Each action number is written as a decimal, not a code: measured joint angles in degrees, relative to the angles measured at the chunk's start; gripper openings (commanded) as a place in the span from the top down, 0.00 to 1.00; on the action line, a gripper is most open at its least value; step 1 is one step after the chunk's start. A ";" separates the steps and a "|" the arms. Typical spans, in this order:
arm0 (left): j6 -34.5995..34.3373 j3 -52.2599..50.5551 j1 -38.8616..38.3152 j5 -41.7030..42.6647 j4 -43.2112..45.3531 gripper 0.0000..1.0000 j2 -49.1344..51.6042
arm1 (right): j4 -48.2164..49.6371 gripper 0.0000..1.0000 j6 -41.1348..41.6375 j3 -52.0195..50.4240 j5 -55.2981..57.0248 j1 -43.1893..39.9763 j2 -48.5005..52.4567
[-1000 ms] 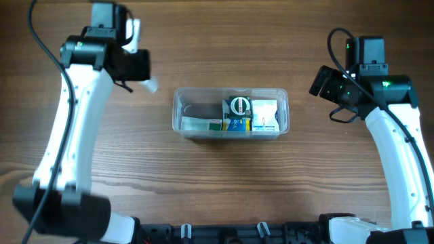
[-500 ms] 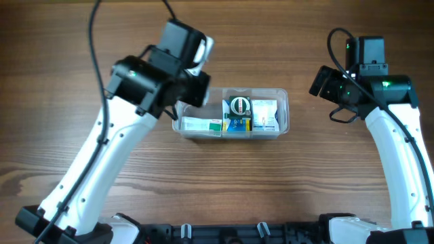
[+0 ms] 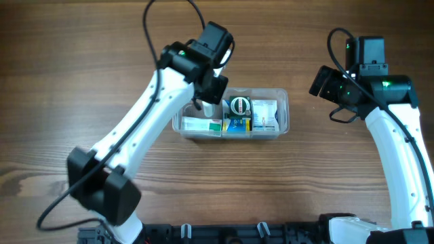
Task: Pack container
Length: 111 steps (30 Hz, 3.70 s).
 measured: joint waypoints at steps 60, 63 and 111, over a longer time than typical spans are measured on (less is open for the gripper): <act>-26.77 -10.21 14.86 -11.30 -29.20 0.00 -67.10 | 0.11 0.00 -0.20 0.00 0.00 0.00 0.00; -27.71 -10.36 14.86 -10.67 -29.35 0.00 -67.10 | 0.09 0.00 -0.20 0.00 0.00 0.00 0.00; -21.62 -84.30 27.61 5.25 25.49 0.00 -102.01 | 0.13 0.00 -0.20 0.00 0.00 0.00 0.00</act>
